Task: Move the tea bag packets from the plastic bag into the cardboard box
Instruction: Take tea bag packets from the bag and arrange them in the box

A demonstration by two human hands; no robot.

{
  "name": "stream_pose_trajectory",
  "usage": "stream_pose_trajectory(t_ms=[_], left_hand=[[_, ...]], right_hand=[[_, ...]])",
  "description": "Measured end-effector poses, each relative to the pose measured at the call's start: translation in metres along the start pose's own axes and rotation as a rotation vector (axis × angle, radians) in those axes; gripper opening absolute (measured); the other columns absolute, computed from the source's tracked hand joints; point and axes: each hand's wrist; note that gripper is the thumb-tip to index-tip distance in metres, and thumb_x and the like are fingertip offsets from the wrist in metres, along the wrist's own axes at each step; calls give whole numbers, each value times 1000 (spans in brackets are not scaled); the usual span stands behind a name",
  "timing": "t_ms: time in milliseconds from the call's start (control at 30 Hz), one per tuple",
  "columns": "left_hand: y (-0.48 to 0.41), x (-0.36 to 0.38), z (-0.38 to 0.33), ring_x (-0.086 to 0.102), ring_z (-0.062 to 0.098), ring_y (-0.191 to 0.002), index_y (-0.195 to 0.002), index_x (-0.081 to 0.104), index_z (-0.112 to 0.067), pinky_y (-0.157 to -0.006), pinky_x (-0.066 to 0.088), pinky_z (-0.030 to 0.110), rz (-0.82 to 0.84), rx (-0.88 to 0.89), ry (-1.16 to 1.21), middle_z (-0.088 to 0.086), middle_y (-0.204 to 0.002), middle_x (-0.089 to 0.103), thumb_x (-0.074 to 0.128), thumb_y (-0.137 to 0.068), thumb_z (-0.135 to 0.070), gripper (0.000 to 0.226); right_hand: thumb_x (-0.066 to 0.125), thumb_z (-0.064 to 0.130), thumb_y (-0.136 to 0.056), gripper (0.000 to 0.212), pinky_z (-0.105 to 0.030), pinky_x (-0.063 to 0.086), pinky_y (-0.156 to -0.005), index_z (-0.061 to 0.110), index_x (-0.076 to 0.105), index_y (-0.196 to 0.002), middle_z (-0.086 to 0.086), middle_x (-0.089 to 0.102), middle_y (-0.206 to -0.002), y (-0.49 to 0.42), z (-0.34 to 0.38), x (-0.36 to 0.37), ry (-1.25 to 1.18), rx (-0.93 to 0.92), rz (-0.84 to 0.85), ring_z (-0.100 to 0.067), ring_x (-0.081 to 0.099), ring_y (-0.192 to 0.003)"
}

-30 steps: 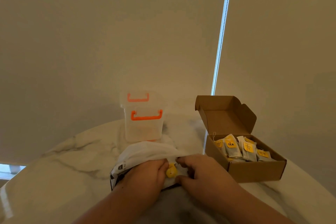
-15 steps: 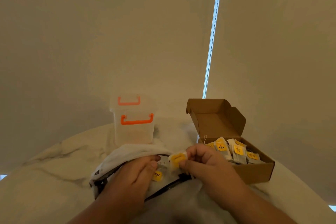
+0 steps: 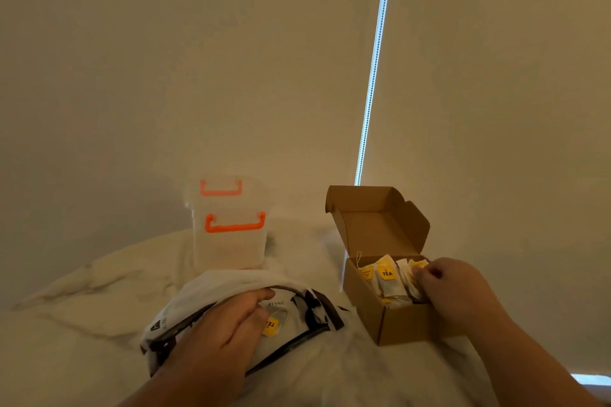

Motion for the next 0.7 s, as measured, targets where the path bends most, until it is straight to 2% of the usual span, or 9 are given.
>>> stream_pose_trajectory(t_ms=[100, 167, 233, 267, 333, 433, 533, 600, 700], left_hand=[[0, -3, -2, 44, -14, -120, -111, 50, -67, -110, 38, 29, -9, 3, 11, -40, -118, 52, 42, -94, -51, 24], [0, -5, -3, 49, -12, -115, -110, 53, -64, -107, 41, 29, -25, -18, 47, -37, -113, 56, 44, -95, -47, 24], [0, -6, -6, 52, -12, -110, -108, 55, -60, -103, 43, 26, -6, -21, 41, -36, -108, 59, 41, -95, -43, 25], [0, -6, -6, 52, -13, -107, -107, 56, -56, -102, 44, 25, -6, -23, 38, -36, -105, 59, 42, -96, -39, 25], [-2, -5, -5, 50, -15, -105, -108, 56, -52, -101, 44, 24, -8, -18, 37, -39, -103, 56, 43, -97, -29, 29], [-3, -2, -5, 52, -8, -105, -118, 54, -50, -99, 43, 24, 4, -52, 47, -31, -105, 58, 42, -99, -26, 32], [-2, -1, -6, 53, -4, -101, -126, 50, -48, -94, 45, 21, 9, -62, 21, -28, -108, 54, 39, -100, -22, 39], [-3, 0, -3, 53, -4, -100, -129, 46, -49, -94, 45, 20, -13, -43, -39, -31, -108, 52, 38, -100, -19, 43], [-7, 1, -2, 53, -2, -101, -133, 44, -47, -95, 43, 18, -32, -38, -112, -29, -110, 51, 38, -100, -17, 45]], right_hand=[[43, 39, -92, 36, -32, 49, -66, 22, 65, -70, 0, 63, -76, -8, -2, 8, 110, 39, 62, -17, 58, -74], [35, 44, -85, 39, -37, 49, -83, 27, 70, -84, 1, 61, -96, -6, -1, 7, 242, 28, 105, -21, 54, -92], [39, 44, -87, 37, -40, 42, -95, 35, 68, -109, 0, 56, -120, -2, 3, 5, 313, 41, 122, -27, 47, -113], [43, 41, -90, 36, -40, 39, -98, 36, 64, -118, -1, 52, -129, 0, 6, 3, 297, 48, 109, -28, 43, -120], [49, 34, -89, 35, -42, 39, -100, 35, 63, -122, -1, 51, -133, 4, 11, 0, 195, 15, 27, -28, 42, -122], [57, 21, -85, 27, -34, 45, -86, 32, 66, -107, 2, 56, -119, 17, 26, -3, -76, -173, -107, -19, 49, -109], [59, 22, -91, 20, -13, 37, -71, 42, 57, -96, 19, 55, -100, 55, 60, -7, -212, -473, -50, -1, 53, -94], [56, 29, -94, 18, -7, 40, -75, 44, 60, -101, 28, 56, -98, 82, 82, -8, -238, -670, 22, 7, 53, -97], [53, 30, -94, 29, -2, 35, -90, 43, 63, -118, 32, 57, -107, 104, 103, 5, -219, -872, 182, 11, 49, -108]])
Point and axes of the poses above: each hand's wrist, its own y-axis away from the middle knuckle, its own x-axis out of the palm, z = x × y
